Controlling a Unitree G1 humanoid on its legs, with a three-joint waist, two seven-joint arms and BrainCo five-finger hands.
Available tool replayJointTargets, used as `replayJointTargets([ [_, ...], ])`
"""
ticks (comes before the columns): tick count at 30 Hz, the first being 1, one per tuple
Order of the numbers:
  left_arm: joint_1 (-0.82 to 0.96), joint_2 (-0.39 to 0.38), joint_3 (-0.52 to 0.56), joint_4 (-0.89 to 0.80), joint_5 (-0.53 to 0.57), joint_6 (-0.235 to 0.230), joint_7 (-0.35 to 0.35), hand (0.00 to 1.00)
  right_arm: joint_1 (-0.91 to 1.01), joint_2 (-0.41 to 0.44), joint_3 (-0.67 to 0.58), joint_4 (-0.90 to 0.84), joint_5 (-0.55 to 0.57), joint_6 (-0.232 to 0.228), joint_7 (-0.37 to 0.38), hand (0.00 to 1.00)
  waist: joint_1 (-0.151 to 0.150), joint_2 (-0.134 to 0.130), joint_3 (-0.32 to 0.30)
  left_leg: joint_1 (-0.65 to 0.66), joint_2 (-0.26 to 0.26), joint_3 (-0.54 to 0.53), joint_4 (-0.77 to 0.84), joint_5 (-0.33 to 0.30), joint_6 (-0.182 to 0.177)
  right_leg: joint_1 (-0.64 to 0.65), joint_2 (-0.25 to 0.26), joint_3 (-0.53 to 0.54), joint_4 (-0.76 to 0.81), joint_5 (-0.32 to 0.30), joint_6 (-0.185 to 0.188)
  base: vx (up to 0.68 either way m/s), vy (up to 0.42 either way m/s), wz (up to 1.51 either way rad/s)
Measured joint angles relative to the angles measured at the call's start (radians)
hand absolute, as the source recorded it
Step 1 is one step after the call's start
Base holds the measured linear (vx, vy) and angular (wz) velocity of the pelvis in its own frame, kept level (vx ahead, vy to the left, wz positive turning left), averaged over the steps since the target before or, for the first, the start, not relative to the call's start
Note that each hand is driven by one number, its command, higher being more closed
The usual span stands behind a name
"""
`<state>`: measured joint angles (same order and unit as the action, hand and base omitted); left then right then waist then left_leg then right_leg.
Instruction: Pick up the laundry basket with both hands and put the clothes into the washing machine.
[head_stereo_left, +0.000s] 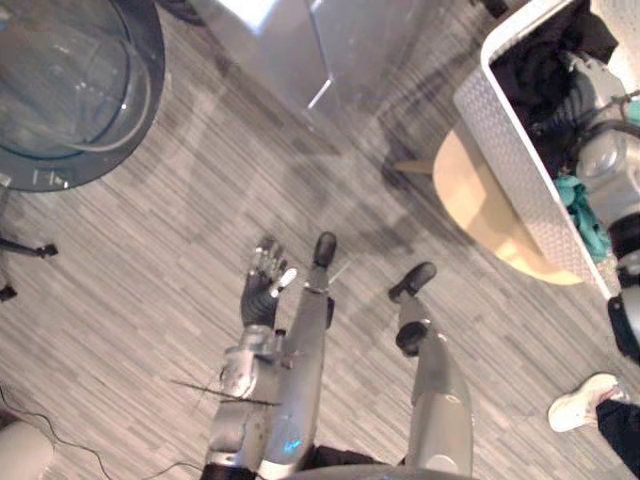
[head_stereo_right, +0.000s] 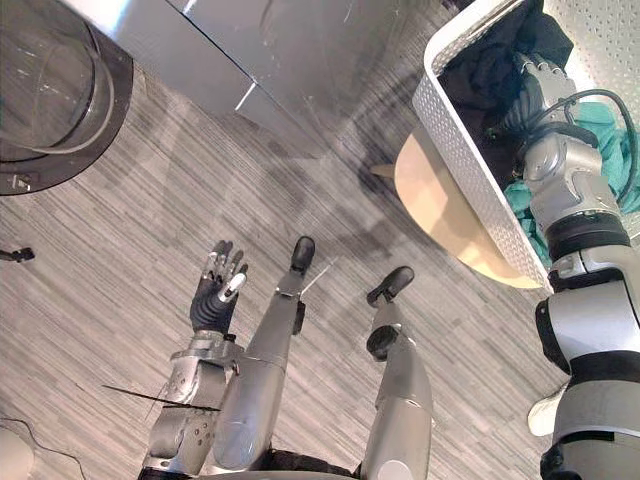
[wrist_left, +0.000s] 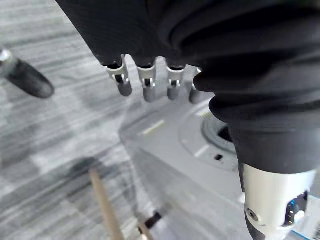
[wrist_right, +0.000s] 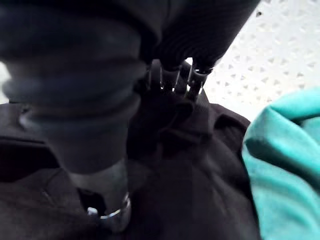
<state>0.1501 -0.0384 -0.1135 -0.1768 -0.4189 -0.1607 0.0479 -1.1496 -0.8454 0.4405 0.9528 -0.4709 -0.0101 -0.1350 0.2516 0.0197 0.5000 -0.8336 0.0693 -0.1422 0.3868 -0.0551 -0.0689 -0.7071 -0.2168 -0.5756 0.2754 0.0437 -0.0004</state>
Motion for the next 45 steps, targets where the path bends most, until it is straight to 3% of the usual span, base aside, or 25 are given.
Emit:
replayJointTargets([
  [4,-0.003,-0.017,0.030,-0.021,-0.001,-0.002,0.021,0.00,0.024,-0.001,-0.003,-0.010,-0.011,0.033,0.003,1.00,0.010,-0.017,-0.010,0.006,0.003,-0.023,-0.008,0.009,-0.014,0.001,-0.010,-0.030,0.050,-0.040,-0.010,0.06,-0.044,0.21],
  [7,-0.004,-0.026,0.058,-0.019,-0.002,-0.002,0.038,0.00,0.071,0.043,-0.007,-0.006,0.011,0.051,0.011,1.00,0.016,-0.052,-0.031,0.020,0.014,-0.019,-0.005,0.011,-0.018,0.012,-0.012,-0.043,0.073,-0.060,-0.018,0.07,-0.059,0.08],
  [10,-0.005,-0.026,0.055,-0.018,-0.002,-0.001,0.044,0.00,0.116,0.068,-0.041,-0.006,0.066,0.057,0.039,1.00,0.023,-0.052,-0.031,0.058,0.020,-0.011,-0.005,0.011,-0.019,0.046,-0.014,-0.046,0.083,-0.078,-0.015,0.05,-0.045,0.01],
  [14,-0.006,-0.026,0.042,-0.018,-0.011,-0.001,0.044,0.00,0.205,0.111,-0.134,-0.039,0.254,0.055,0.052,1.00,0.033,-0.053,-0.032,0.108,0.029,0.008,-0.005,0.011,-0.019,0.086,-0.016,-0.043,0.101,-0.099,-0.013,0.02,-0.041,-0.01],
  [19,-0.016,-0.025,0.032,-0.008,-0.029,-0.001,0.044,0.00,0.301,0.171,-0.297,-0.144,0.484,0.052,0.044,1.00,0.003,-0.053,-0.032,0.193,0.036,0.038,-0.008,0.011,-0.018,0.152,-0.017,-0.023,0.111,-0.107,-0.009,0.00,-0.022,-0.08],
  [23,-0.016,-0.012,0.021,0.007,-0.046,-0.001,0.043,0.00,0.388,0.194,-0.476,-0.261,0.626,0.021,0.018,1.00,-0.024,-0.058,-0.040,0.297,0.035,0.064,-0.047,0.011,-0.018,0.227,-0.029,-0.021,0.118,-0.120,-0.002,-0.01,-0.001,-0.05],
  [28,-0.011,0.021,-0.016,0.099,-0.050,0.004,0.040,0.00,0.513,0.213,-0.664,-0.444,0.768,0.008,-0.020,1.00,-0.060,-0.063,-0.138,0.409,0.030,0.075,-0.096,0.011,-0.017,0.319,-0.036,-0.028,0.118,-0.142,0.011,0.04,0.002,0.05],
  [37,0.060,0.042,-0.082,0.178,-0.045,0.030,0.003,0.00,0.653,0.273,-0.759,-0.726,0.893,-0.063,-0.037,1.00,-0.097,-0.074,-0.339,0.606,0.029,0.101,-0.241,0.017,-0.021,0.464,-0.017,-0.023,0.040,-0.139,0.024,0.09,-0.003,-0.05],
  [39,0.078,0.052,-0.091,0.195,-0.041,0.043,-0.007,0.00,0.653,0.293,-0.757,-0.741,0.897,-0.083,-0.037,1.00,-0.105,-0.075,-0.383,0.652,0.035,0.120,-0.275,0.017,-0.021,0.495,0.005,0.006,-0.005,-0.119,0.035,0.13,-0.001,-0.30],
  [45,0.058,0.079,-0.086,0.207,-0.038,0.045,-0.022,0.00,0.622,0.293,-0.726,-0.740,0.916,-0.096,-0.035,1.00,-0.130,-0.076,-0.423,0.730,0.040,0.168,-0.308,0.026,-0.014,0.585,0.059,0.068,-0.171,-0.028,0.044,0.06,0.009,-0.36],
])
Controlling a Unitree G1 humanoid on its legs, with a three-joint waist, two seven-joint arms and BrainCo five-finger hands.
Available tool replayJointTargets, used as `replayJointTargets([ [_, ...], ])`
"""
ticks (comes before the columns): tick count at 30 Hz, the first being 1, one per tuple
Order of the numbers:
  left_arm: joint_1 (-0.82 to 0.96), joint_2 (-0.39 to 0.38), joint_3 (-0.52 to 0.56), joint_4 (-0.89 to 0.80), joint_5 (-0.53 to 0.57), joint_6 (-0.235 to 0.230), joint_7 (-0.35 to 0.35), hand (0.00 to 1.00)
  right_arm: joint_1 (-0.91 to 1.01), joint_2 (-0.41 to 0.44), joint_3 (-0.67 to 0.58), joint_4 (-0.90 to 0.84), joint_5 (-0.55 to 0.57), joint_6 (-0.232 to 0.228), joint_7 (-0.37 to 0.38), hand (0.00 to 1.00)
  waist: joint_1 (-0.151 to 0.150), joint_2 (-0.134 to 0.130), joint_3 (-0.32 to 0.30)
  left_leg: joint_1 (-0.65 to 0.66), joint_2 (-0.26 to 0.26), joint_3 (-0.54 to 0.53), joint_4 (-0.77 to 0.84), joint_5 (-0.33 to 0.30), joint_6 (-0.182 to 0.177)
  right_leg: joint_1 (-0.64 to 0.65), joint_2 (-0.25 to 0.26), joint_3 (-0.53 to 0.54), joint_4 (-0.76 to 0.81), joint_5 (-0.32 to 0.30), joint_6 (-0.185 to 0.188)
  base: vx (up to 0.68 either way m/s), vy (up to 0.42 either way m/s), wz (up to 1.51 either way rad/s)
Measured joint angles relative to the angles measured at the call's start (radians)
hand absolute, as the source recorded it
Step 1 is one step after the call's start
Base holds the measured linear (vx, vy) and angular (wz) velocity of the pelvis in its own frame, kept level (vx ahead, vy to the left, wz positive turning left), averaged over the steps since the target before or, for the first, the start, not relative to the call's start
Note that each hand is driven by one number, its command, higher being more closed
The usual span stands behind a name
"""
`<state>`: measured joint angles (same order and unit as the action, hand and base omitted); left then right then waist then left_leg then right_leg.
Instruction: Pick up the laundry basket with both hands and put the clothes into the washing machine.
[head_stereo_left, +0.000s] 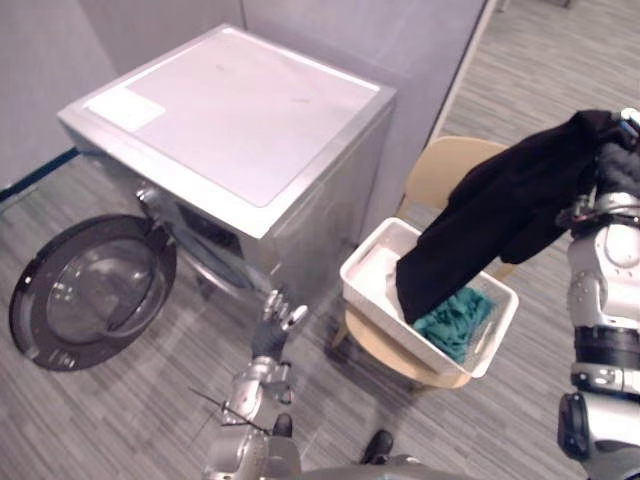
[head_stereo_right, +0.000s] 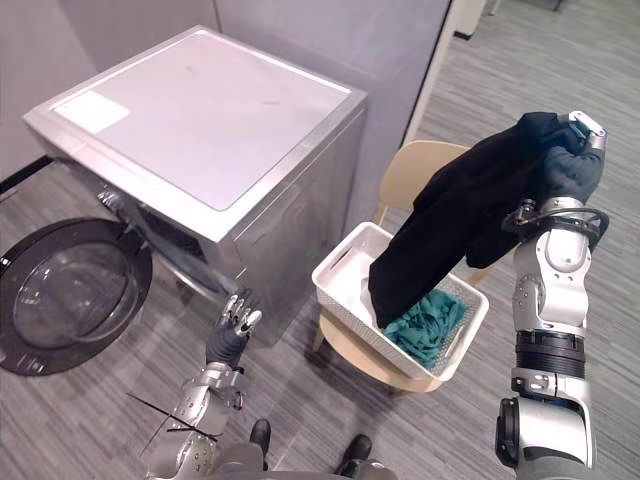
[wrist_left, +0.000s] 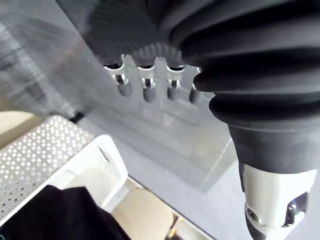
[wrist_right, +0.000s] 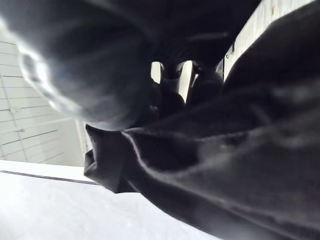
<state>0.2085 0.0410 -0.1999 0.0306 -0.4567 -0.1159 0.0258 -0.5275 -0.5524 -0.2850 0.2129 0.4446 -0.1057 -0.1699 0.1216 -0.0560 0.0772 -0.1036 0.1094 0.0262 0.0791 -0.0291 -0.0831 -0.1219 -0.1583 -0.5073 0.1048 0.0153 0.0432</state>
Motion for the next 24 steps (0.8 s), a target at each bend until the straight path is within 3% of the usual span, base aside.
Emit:
replayJointTargets([
  [6,-0.095,0.005,0.058,-0.078,0.020,-0.008,0.028,0.00,-0.082,0.000,0.031,0.000,0.026,-0.007,0.000,1.00,-0.013,0.003,-0.022,0.079,-0.004,0.057,-0.027,0.000,0.000,0.057,0.023,0.074,-0.089,0.059,0.000,-0.03,0.018,-0.37],
  [7,-0.135,0.020,0.086,-0.086,0.031,-0.022,0.045,0.00,-0.099,0.000,0.042,0.000,0.032,-0.007,0.000,1.00,-0.029,0.004,-0.026,0.103,-0.005,0.062,-0.039,-0.001,0.001,0.075,0.029,0.082,-0.102,0.070,-0.001,-0.07,0.018,-0.22],
  [13,-0.296,0.106,0.095,-0.076,0.083,-0.037,0.090,0.00,-0.185,0.000,0.109,0.000,0.057,-0.008,0.001,1.00,-0.053,0.005,-0.042,0.127,-0.004,0.111,-0.047,-0.011,0.013,0.086,0.049,0.143,-0.163,0.128,-0.008,-0.10,0.015,-0.31],
  [24,-0.567,0.169,0.073,0.223,0.150,-0.025,0.155,0.00,-0.390,-0.001,0.228,0.005,0.106,-0.029,-0.003,1.00,-0.109,0.007,-0.048,0.164,-0.003,0.159,-0.064,-0.014,0.000,0.097,0.058,0.211,-0.199,0.158,-0.005,-0.04,0.005,-0.16],
])
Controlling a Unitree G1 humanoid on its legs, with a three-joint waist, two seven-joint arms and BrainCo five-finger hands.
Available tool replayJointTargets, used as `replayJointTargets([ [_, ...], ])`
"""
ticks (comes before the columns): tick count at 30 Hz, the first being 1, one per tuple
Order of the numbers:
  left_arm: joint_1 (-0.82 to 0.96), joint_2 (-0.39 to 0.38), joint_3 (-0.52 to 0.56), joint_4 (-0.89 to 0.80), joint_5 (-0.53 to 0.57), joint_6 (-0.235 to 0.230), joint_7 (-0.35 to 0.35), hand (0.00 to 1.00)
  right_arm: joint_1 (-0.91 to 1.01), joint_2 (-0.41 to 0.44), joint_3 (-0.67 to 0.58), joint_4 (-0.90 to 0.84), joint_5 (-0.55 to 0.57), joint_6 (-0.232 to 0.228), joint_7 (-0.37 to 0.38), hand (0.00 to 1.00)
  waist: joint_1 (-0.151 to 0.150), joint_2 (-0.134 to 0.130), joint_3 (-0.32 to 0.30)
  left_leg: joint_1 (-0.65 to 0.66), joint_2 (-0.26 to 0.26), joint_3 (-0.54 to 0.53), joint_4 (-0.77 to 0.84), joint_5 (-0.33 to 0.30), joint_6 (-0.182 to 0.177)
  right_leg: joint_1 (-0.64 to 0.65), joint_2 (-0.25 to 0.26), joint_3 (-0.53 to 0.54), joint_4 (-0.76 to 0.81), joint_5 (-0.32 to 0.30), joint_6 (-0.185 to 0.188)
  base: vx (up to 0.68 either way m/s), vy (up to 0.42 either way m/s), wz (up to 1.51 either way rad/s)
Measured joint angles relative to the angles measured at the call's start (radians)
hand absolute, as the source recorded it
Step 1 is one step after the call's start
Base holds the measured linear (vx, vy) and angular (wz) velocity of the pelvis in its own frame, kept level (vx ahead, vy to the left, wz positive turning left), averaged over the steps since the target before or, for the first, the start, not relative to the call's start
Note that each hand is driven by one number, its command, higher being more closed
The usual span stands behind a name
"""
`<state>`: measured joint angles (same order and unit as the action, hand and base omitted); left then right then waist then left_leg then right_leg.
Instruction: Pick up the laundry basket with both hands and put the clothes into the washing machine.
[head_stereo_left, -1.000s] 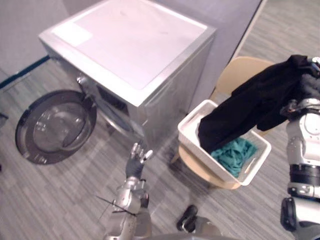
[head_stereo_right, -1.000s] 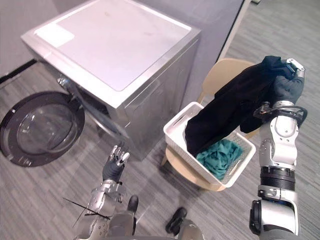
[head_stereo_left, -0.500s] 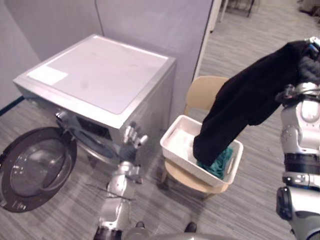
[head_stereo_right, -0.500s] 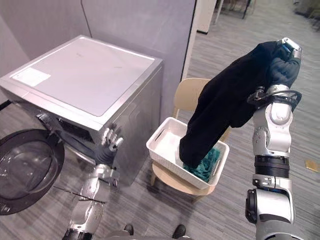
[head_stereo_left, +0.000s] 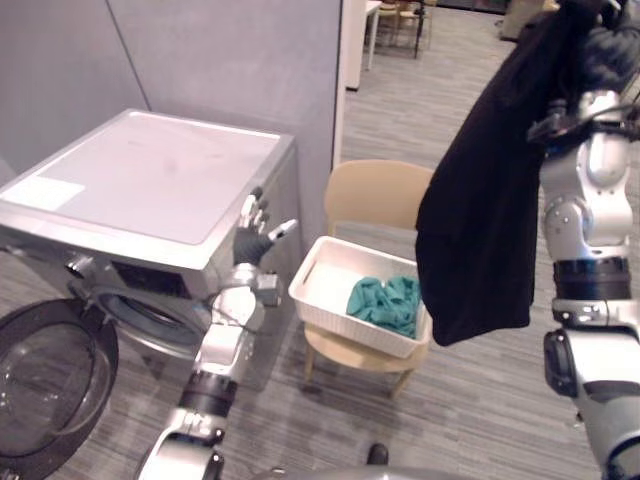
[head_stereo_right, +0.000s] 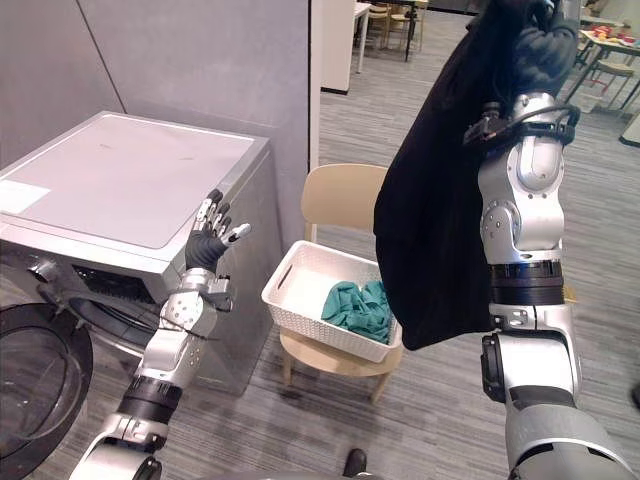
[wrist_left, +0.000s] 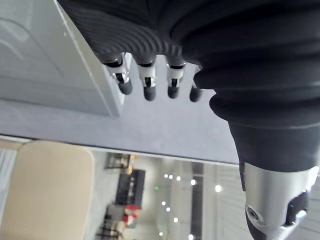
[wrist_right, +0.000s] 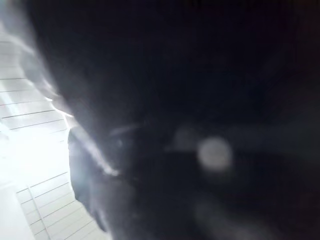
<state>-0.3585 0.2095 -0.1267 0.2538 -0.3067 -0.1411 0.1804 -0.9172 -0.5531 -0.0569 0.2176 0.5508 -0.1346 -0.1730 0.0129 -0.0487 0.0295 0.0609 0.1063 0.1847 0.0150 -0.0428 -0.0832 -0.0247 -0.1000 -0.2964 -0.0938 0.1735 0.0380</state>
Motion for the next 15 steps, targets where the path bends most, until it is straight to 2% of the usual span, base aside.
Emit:
replayJointTargets([
  [3,-0.066,0.002,-0.010,0.044,0.010,0.007,0.002,0.00,-0.029,-0.002,0.007,0.007,0.011,-0.014,-0.003,1.00,-0.002,0.000,-0.001,0.003,-0.001,0.010,0.000,0.000,0.001,-0.003,0.001,0.013,0.000,0.003,-0.001,0.03,0.015,-0.10],
  [10,-0.181,0.007,-0.079,0.152,0.019,0.030,-0.002,0.00,-0.063,0.000,0.037,0.045,0.032,-0.015,-0.003,1.00,-0.004,0.000,-0.001,0.003,-0.004,0.010,0.000,-0.005,0.003,-0.008,0.009,0.023,0.001,0.007,-0.004,0.04,0.010,-0.03],
  [15,-0.255,0.015,-0.127,0.186,0.018,0.038,-0.004,0.00,-0.074,0.038,0.049,0.045,0.032,-0.015,-0.004,1.00,-0.017,0.000,-0.001,0.003,-0.005,0.010,0.001,-0.008,0.004,-0.008,0.009,0.027,0.001,0.007,-0.004,0.00,0.000,0.00],
])
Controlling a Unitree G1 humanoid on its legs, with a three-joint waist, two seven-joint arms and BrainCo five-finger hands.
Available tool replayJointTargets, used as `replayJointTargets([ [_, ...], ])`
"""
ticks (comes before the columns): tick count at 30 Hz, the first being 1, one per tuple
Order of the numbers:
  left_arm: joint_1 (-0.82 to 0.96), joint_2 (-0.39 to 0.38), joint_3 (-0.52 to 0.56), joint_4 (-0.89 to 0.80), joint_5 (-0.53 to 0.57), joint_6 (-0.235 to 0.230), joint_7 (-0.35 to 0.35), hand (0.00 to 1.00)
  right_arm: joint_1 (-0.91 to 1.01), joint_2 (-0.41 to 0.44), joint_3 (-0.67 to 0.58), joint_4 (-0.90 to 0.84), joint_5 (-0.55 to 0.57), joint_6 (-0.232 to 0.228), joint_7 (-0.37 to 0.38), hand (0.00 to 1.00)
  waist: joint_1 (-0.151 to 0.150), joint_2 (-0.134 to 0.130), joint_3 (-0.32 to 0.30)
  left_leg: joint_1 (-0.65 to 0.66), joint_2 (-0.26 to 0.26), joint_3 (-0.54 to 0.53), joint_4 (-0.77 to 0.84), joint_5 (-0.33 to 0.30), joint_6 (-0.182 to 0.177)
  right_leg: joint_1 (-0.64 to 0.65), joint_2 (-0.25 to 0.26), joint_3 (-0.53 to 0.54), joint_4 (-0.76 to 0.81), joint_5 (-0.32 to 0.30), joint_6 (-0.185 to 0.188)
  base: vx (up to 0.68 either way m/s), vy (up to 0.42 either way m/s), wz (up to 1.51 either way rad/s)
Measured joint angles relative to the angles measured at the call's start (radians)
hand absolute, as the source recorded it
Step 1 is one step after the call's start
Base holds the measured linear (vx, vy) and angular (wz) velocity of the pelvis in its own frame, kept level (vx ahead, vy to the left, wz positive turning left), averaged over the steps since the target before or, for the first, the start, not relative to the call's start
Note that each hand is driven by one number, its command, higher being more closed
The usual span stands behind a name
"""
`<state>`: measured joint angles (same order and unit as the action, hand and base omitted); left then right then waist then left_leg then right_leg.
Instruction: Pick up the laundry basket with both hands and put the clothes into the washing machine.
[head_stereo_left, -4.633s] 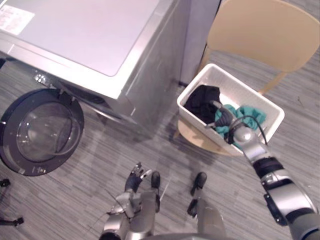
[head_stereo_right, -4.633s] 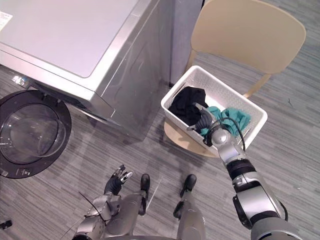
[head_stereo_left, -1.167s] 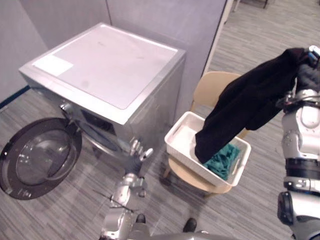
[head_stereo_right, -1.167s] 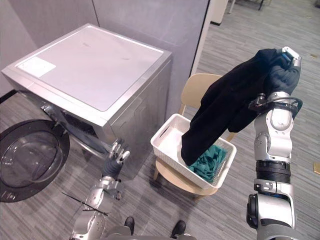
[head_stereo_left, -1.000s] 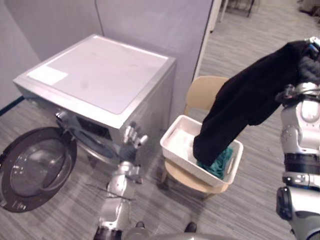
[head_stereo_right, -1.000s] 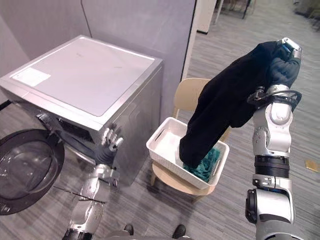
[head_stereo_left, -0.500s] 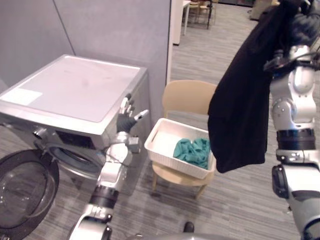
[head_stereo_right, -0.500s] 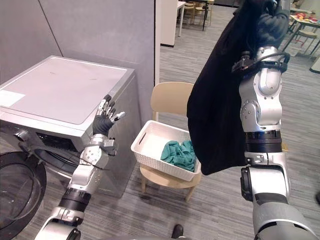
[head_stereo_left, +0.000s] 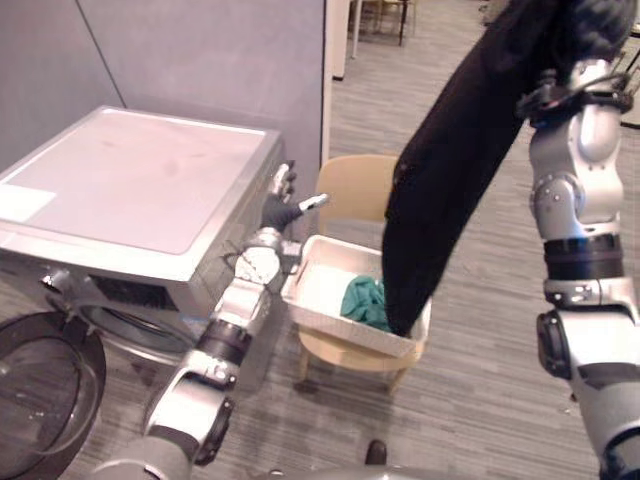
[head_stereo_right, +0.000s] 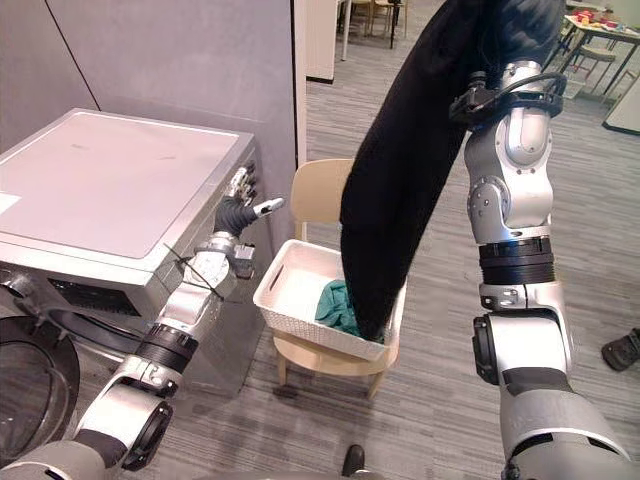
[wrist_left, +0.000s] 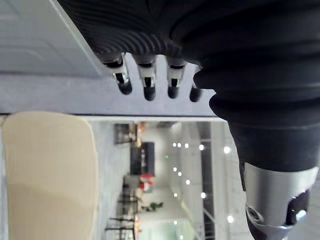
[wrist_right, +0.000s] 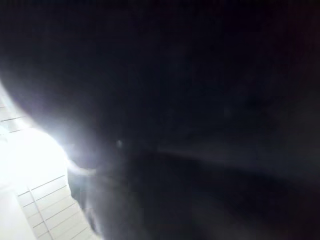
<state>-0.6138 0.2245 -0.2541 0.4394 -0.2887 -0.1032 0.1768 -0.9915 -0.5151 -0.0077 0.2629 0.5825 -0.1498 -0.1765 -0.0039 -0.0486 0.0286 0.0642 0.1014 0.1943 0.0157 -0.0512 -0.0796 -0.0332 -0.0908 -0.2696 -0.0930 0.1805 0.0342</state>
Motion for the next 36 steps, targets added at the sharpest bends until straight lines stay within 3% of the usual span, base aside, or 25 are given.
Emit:
replayJointTargets([
  [16,-0.211,-0.053,-0.110,0.107,-0.022,0.012,0.000,0.00,0.000,0.088,0.091,-0.003,-0.004,0.007,0.003,1.00,-0.035,0.028,-0.004,-0.001,0.002,0.027,0.000,-0.004,-0.005,-0.020,0.002,0.033,0.001,0.001,-0.002,0.00,0.003,-0.06],
  [24,-0.328,-0.129,-0.138,0.281,-0.004,0.044,0.000,0.00,0.000,0.151,0.110,-0.006,-0.004,0.008,0.003,1.00,-0.042,0.045,0.002,-0.001,0.003,0.039,0.000,-0.008,-0.006,-0.032,0.005,0.054,0.001,0.004,-0.004,0.00,0.003,-0.07],
  [28,-0.330,-0.133,-0.152,0.290,0.021,0.055,-0.002,0.00,0.000,0.156,0.144,-0.015,-0.004,0.011,0.003,1.00,-0.044,0.056,0.009,-0.003,0.003,0.058,0.000,-0.010,-0.007,-0.045,0.006,0.074,0.000,0.010,-0.004,-0.01,0.004,-0.15],
  [36,-0.344,-0.221,-0.250,0.378,0.066,0.058,-0.027,0.00,0.000,0.178,0.144,-0.015,-0.008,0.023,0.003,1.00,-0.059,0.066,0.014,-0.001,0.002,0.070,-0.002,-0.013,-0.010,-0.054,0.010,0.091,0.000,0.011,-0.004,0.00,0.003,-0.06],
])
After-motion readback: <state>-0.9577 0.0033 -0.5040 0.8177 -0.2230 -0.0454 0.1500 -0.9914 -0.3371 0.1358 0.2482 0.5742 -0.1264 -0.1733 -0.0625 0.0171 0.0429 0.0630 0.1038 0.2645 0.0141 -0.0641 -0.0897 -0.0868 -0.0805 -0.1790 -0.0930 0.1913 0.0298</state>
